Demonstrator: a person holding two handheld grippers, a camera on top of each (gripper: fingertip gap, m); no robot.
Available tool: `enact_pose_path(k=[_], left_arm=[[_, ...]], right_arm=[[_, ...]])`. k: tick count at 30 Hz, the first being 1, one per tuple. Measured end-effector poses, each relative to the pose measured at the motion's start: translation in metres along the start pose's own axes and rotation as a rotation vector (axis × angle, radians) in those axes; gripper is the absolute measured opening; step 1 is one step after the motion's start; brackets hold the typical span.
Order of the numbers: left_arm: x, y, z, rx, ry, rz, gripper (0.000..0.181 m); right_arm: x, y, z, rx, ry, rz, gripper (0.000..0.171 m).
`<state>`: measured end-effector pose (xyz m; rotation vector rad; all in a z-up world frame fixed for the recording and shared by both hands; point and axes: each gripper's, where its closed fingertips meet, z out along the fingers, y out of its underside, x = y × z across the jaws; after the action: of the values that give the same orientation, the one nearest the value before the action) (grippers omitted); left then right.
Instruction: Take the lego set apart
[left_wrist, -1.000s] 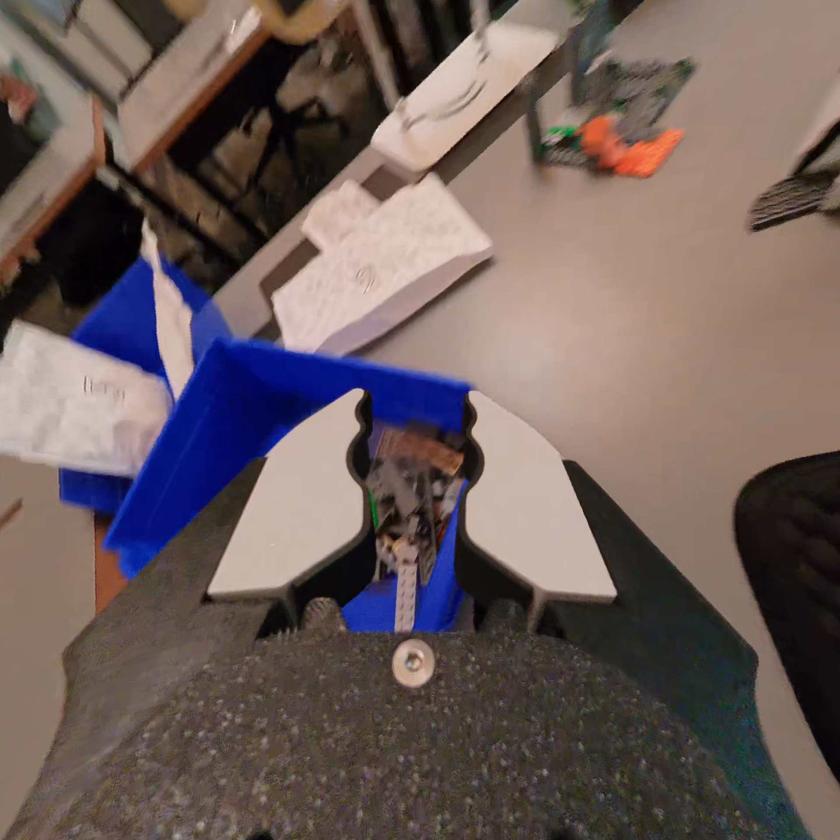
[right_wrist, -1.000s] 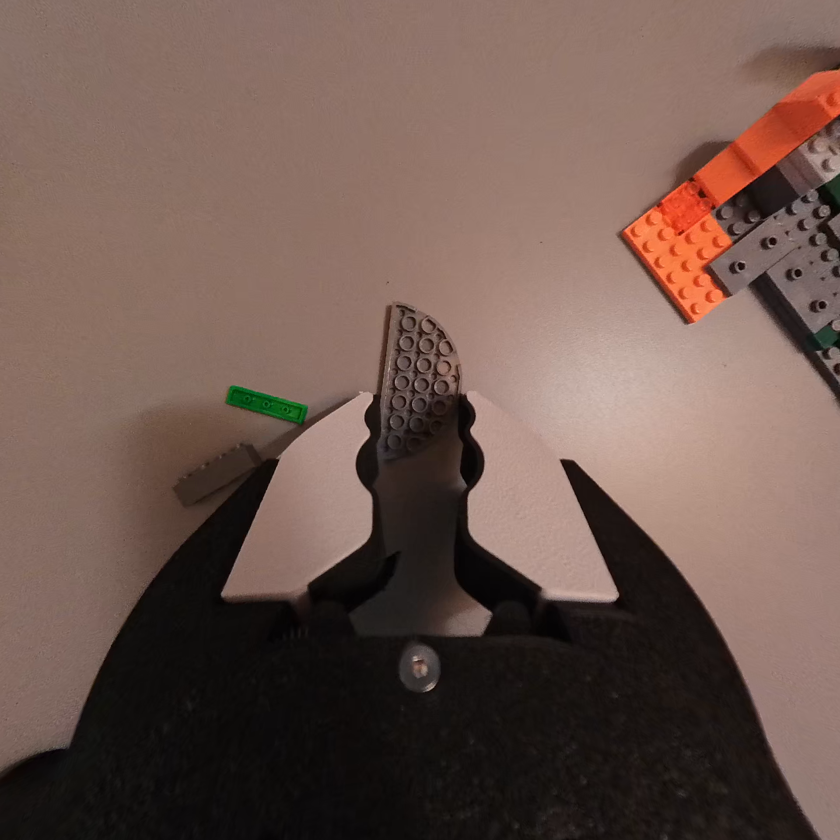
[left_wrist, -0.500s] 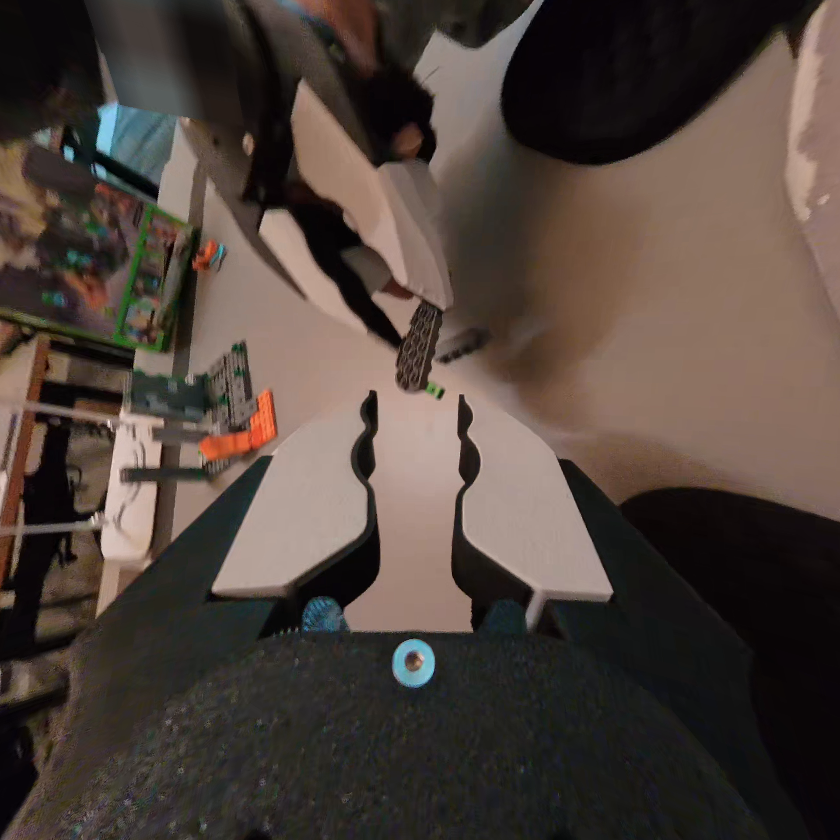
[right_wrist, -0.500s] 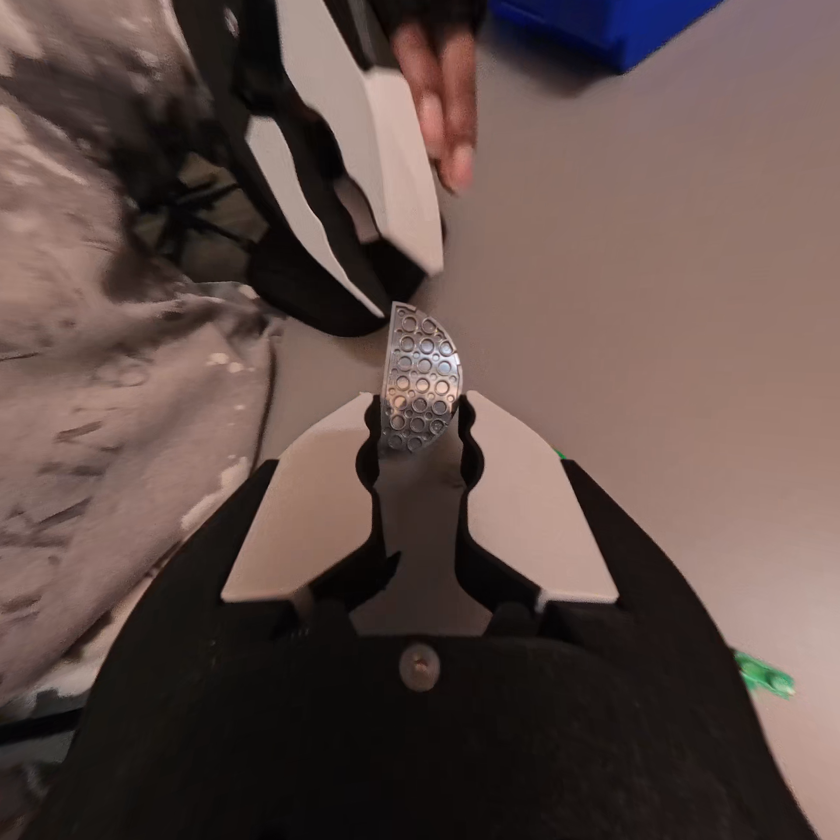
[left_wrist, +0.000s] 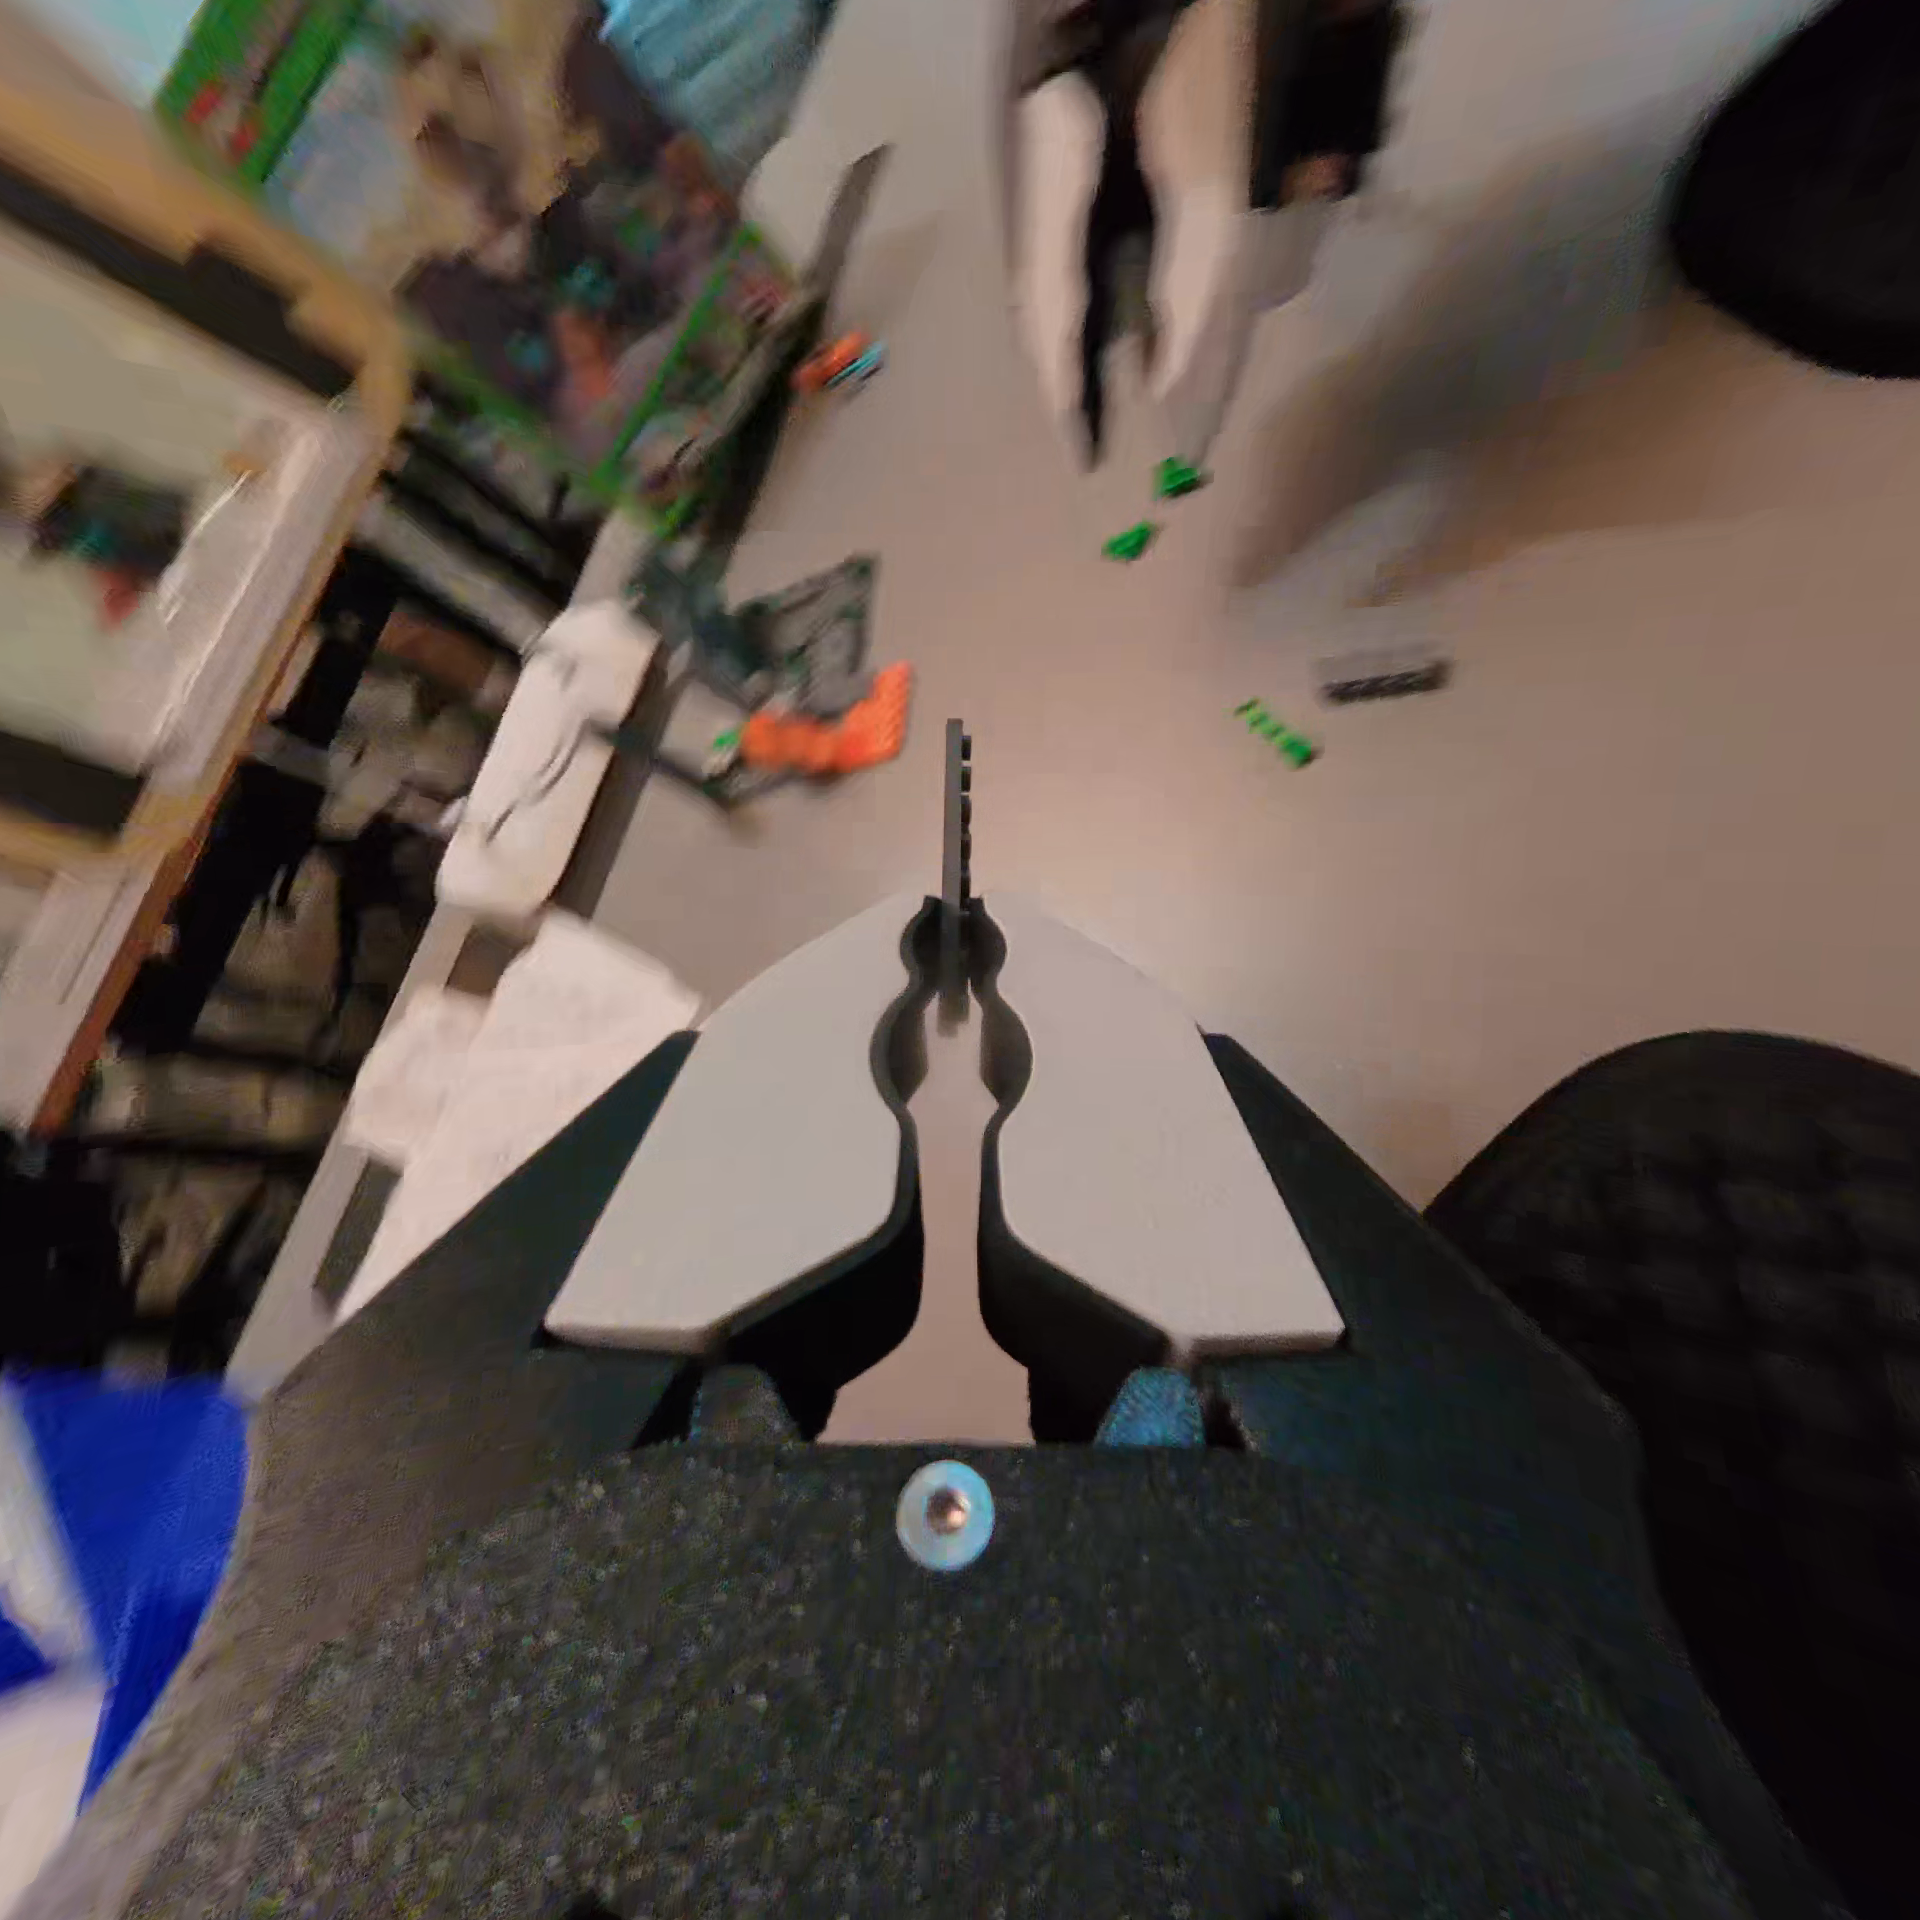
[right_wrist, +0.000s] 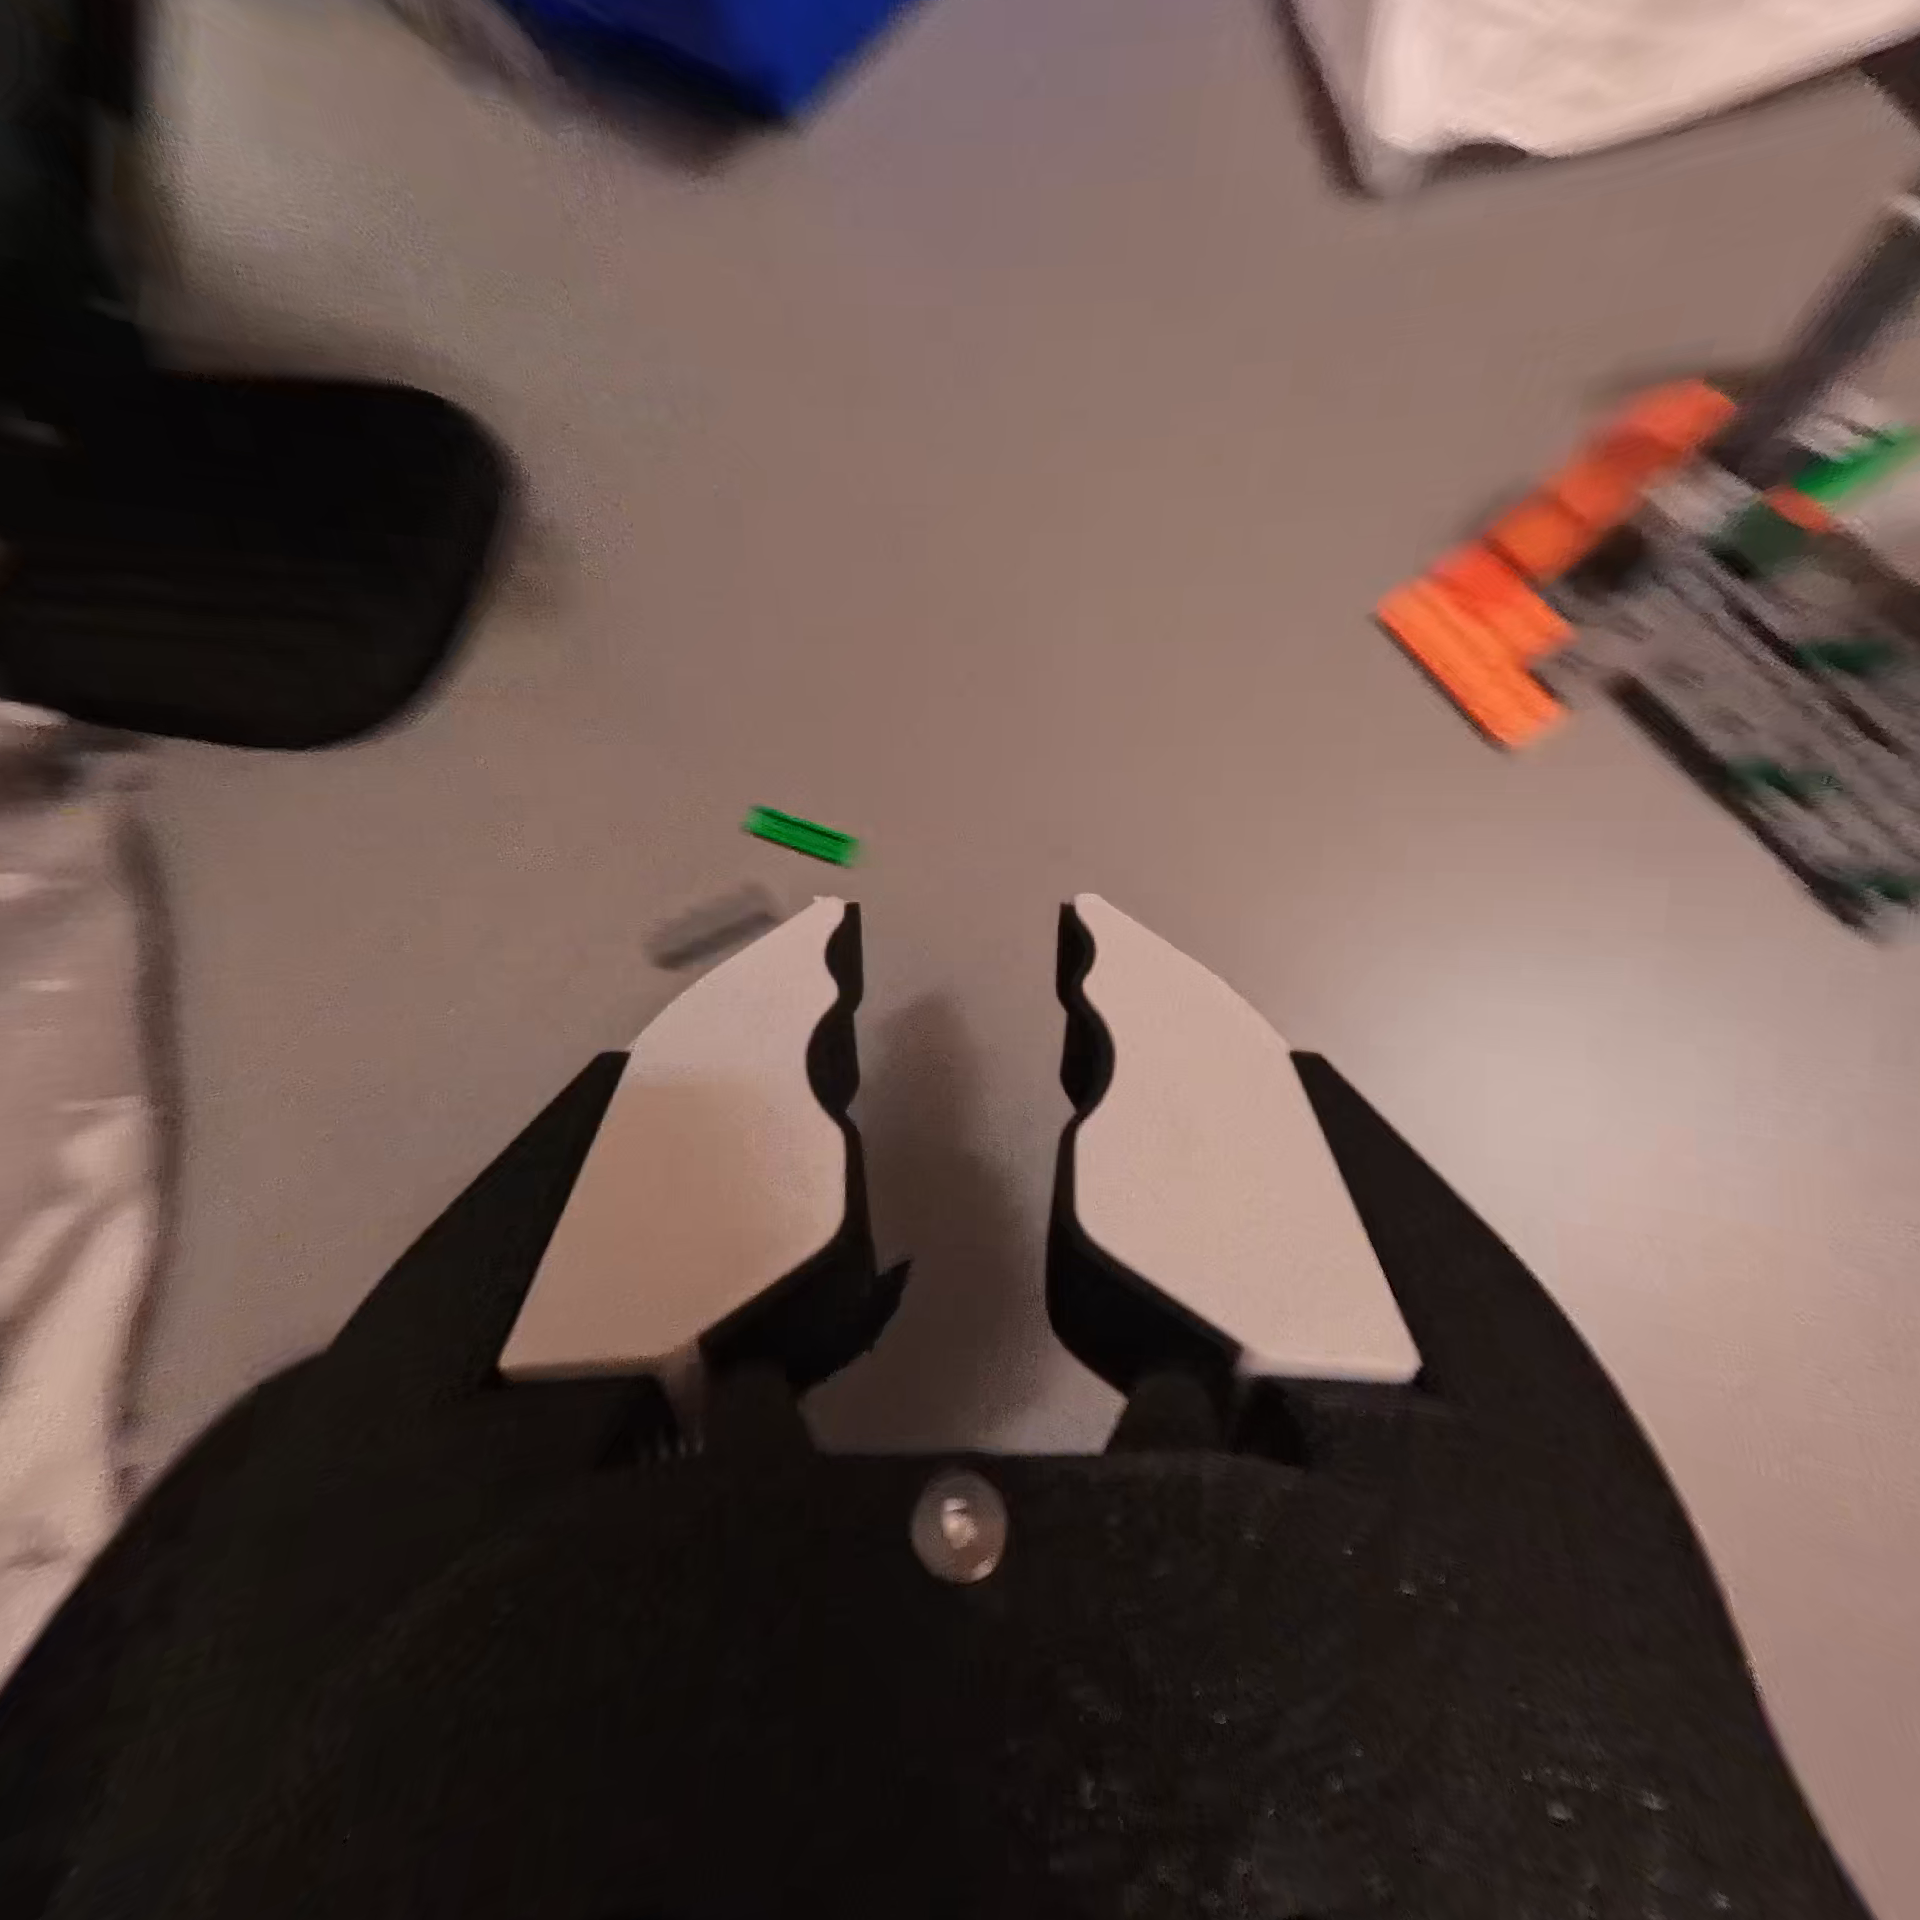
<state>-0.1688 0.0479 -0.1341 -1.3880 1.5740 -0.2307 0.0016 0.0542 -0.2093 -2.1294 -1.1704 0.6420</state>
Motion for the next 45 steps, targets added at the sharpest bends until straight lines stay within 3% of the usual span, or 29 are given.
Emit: enact_pose_path(k=[4,8,12,17,19,24,30,38,45], left_arm=[[-0.062,0.058,-0.056,-0.11,-0.222,-0.289,0.005],[-0.091,0.121,-0.094,-0.219,-0.382,-0.549,0.005],[-0.085,0.163,-0.098,-0.295,-0.392,-0.802,0.005],[-0.072,0.193,-0.087,-0.398,-0.373,-0.865,0.005],[-0.073,0.195,-0.086,-0.406,-0.383,-0.856,0.013],[-0.084,0.183,-0.09,-0.359,-0.438,-0.821,0.019],[-0.082,0.125,-0.086,-0.244,-0.432,-0.588,0.017],[-0.019,0.037,-0.03,-0.094,-0.139,-0.29,0.013],[0.056,-0.021,0.034,0.088,0.117,-0.084,0.021]], right_arm=[[0.038,0.03,-0.015,-0.151,0.222,0.015,0.037],[0.055,0.05,-0.025,-0.224,0.283,0.054,0.037],[0.055,0.066,-0.022,-0.283,0.273,0.03,0.039],[0.047,0.068,-0.006,-0.295,0.222,-0.031,0.04],[0.047,0.068,-0.002,-0.301,0.212,-0.034,0.039],[0.043,0.069,0.005,-0.305,0.181,-0.037,0.025],[0.039,0.065,0.007,-0.277,0.155,-0.037,0.018],[-0.003,0.023,0.008,-0.082,-0.021,-0.095,0.018],[-0.077,-0.024,0.014,0.117,-0.3,-0.193,0.018]])
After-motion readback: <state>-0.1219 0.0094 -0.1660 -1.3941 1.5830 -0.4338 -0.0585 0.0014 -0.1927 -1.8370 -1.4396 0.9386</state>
